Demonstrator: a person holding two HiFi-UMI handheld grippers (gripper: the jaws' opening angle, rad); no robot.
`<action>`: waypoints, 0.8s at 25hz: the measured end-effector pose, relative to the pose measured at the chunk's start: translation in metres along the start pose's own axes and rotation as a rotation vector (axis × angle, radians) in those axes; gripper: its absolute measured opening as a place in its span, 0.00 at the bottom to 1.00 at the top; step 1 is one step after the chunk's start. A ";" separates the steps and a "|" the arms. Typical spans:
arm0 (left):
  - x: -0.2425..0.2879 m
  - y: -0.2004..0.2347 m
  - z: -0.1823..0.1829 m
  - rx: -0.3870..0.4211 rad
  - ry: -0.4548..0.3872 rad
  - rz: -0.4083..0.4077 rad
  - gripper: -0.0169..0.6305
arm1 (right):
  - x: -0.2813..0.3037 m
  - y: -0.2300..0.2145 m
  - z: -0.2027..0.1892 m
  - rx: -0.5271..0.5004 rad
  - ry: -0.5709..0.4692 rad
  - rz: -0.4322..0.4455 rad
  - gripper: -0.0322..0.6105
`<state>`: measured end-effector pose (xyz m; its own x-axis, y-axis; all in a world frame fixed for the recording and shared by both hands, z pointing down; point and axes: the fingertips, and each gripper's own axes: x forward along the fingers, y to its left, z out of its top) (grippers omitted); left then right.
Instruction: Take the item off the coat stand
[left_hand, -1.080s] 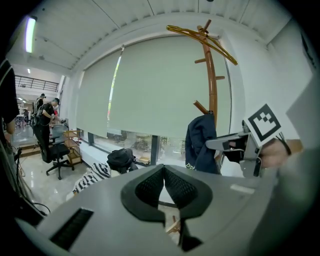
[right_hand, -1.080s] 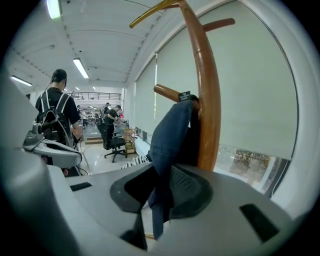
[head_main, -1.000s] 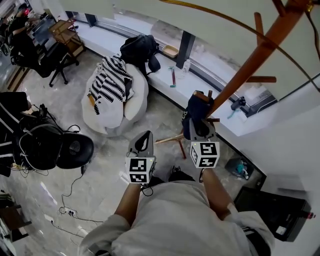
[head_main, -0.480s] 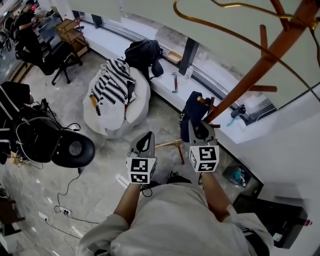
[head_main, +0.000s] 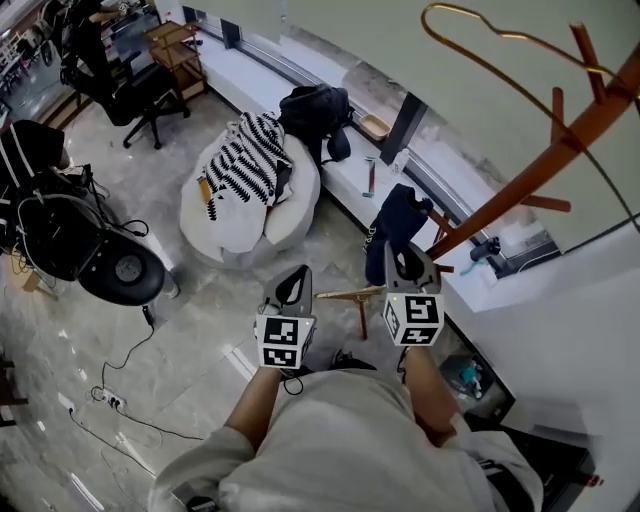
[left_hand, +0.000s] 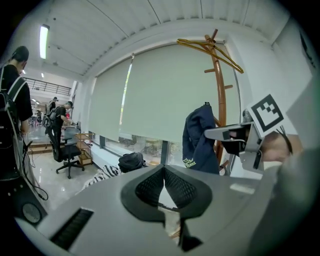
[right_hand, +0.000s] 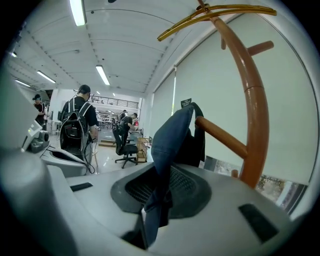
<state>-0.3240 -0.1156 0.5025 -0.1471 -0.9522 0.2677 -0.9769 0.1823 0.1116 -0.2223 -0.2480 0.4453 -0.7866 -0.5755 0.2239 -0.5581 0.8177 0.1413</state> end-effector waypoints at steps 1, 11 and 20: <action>-0.004 0.004 0.000 -0.005 -0.002 0.012 0.04 | 0.003 0.005 0.002 -0.005 0.000 0.011 0.14; -0.055 0.059 -0.016 -0.064 -0.005 0.172 0.04 | 0.026 0.083 0.011 -0.043 -0.006 0.186 0.14; -0.070 0.070 -0.032 -0.086 -0.005 0.147 0.04 | 0.008 0.120 -0.004 -0.032 0.007 0.245 0.14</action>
<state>-0.3767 -0.0281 0.5219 -0.2887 -0.9148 0.2825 -0.9279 0.3401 0.1529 -0.2946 -0.1540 0.4675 -0.8953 -0.3600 0.2623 -0.3423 0.9329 0.1119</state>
